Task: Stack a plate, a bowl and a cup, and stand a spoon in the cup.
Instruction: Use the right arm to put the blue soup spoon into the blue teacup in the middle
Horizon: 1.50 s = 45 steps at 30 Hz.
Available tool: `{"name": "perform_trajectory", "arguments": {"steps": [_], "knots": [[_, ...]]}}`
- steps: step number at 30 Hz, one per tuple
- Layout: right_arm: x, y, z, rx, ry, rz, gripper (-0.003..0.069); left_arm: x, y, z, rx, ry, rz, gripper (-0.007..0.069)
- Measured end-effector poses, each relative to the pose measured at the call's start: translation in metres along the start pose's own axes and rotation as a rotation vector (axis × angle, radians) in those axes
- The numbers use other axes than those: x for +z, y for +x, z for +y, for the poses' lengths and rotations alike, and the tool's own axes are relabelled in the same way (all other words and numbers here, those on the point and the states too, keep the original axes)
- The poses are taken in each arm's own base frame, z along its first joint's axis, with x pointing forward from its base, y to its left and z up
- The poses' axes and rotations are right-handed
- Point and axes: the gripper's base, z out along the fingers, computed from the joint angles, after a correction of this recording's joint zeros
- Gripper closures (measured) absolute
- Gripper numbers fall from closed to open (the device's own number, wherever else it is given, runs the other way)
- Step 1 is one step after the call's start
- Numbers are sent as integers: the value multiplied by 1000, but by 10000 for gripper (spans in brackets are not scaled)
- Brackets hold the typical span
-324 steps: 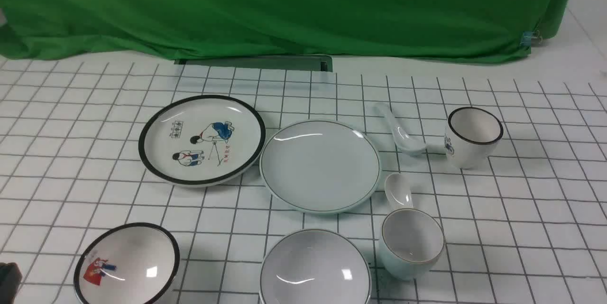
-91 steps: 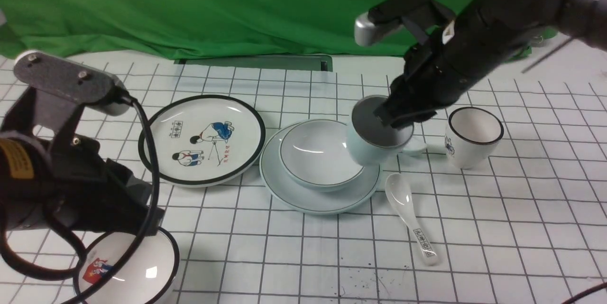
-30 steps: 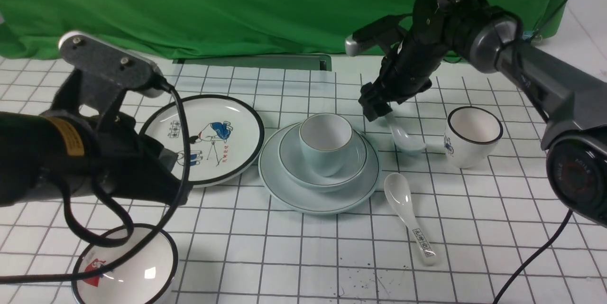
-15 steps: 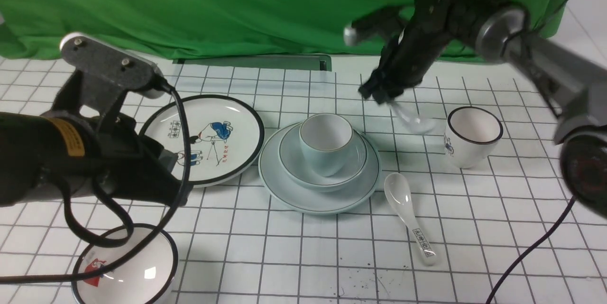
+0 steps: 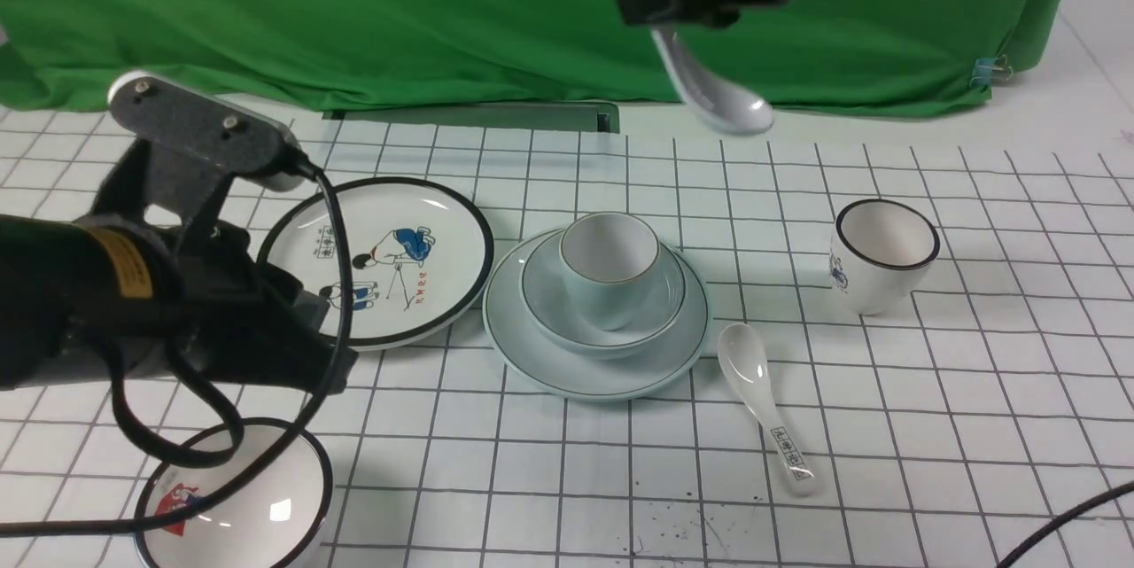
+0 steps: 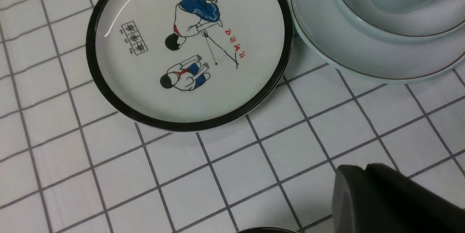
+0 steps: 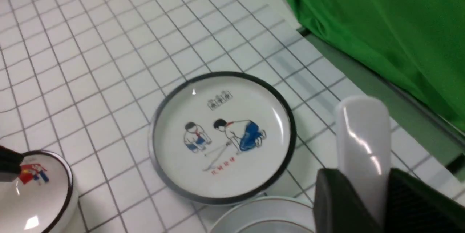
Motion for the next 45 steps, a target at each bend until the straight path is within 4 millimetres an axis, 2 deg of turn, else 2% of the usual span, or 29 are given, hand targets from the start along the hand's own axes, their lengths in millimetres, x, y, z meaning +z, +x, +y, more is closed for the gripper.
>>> {"name": "perform_trajectory", "arguments": {"steps": [2, 3, 7, 10, 15, 22, 28, 36, 45], "knots": [[9, 20, 9, -34, 37, -49, 495, -5, -1, 0, 0, -2, -22, 652], [11, 22, 9, -16, 40, -52, 495, -5, -1, 0, 0, -2, -23, 652], [36, 58, 22, -13, 126, -62, 495, -11, -4, 0, 0, -6, -69, 652], [52, 69, 25, -21, 131, -35, 495, -11, -5, 0, 0, -6, -73, 652], [73, 70, 24, -52, 180, -30, 495, -11, -5, 0, 0, -6, -76, 652], [84, 70, 13, 0, 241, -40, 495, -11, -5, 0, 1, -6, -77, 652], [94, 79, 11, 71, 235, -23, 495, -11, -5, 0, 1, -7, -79, 652], [103, 81, 20, 64, 212, -13, 495, -11, -5, 0, 1, -7, -80, 652], [105, 79, 22, 53, 209, -19, 495, -11, -5, 0, 1, -7, -80, 652]]}}
